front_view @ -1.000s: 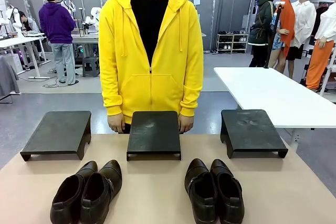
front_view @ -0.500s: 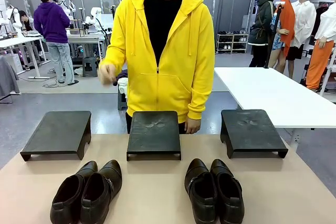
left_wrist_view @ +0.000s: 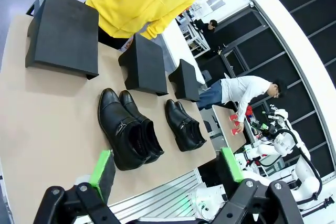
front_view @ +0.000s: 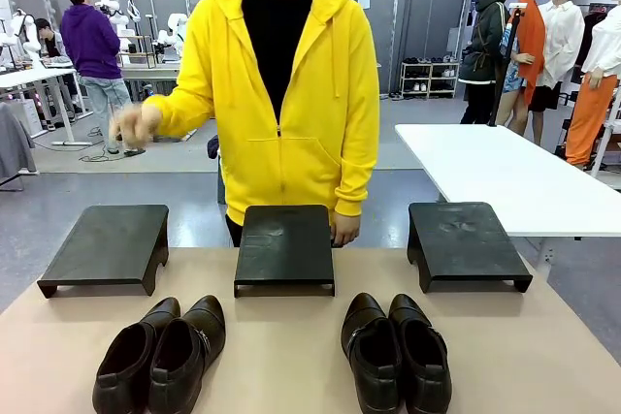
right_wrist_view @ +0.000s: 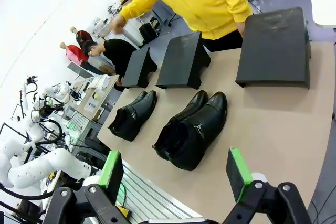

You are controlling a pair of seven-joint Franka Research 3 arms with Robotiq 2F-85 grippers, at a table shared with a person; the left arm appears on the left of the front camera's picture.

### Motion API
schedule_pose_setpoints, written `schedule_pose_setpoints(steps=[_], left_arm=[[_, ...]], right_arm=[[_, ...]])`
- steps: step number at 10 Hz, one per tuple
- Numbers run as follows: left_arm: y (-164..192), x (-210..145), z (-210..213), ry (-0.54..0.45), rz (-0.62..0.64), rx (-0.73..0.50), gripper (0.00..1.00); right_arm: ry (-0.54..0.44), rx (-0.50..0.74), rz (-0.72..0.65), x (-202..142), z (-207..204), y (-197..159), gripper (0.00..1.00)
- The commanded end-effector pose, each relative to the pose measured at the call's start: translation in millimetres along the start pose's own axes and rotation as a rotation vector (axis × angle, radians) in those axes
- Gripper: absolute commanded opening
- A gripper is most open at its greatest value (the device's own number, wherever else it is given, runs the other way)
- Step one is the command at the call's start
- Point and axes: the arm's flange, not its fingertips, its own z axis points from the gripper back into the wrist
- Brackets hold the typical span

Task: Place the shoes on the stand as instructed by the person.
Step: Pick up one pair of Shoes and place it on the Shoes Stand indicated by the person.

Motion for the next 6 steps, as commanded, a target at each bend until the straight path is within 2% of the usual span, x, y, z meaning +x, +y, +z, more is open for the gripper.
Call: schedule_pose_setpoints(steps=[1, 6], left_arm=[[0.1, 3.8, 0.5, -0.007, -0.024, -0.018, 1.00], [0.1, 3.8, 0.5, -0.007, -0.024, -0.018, 1.00]], right_arm=[[-0.007, 0.005, 0.022, 2.1, 0.4, 0.0, 1.00], [-0.007, 0.005, 0.022, 2.1, 0.4, 0.0, 1.00]])
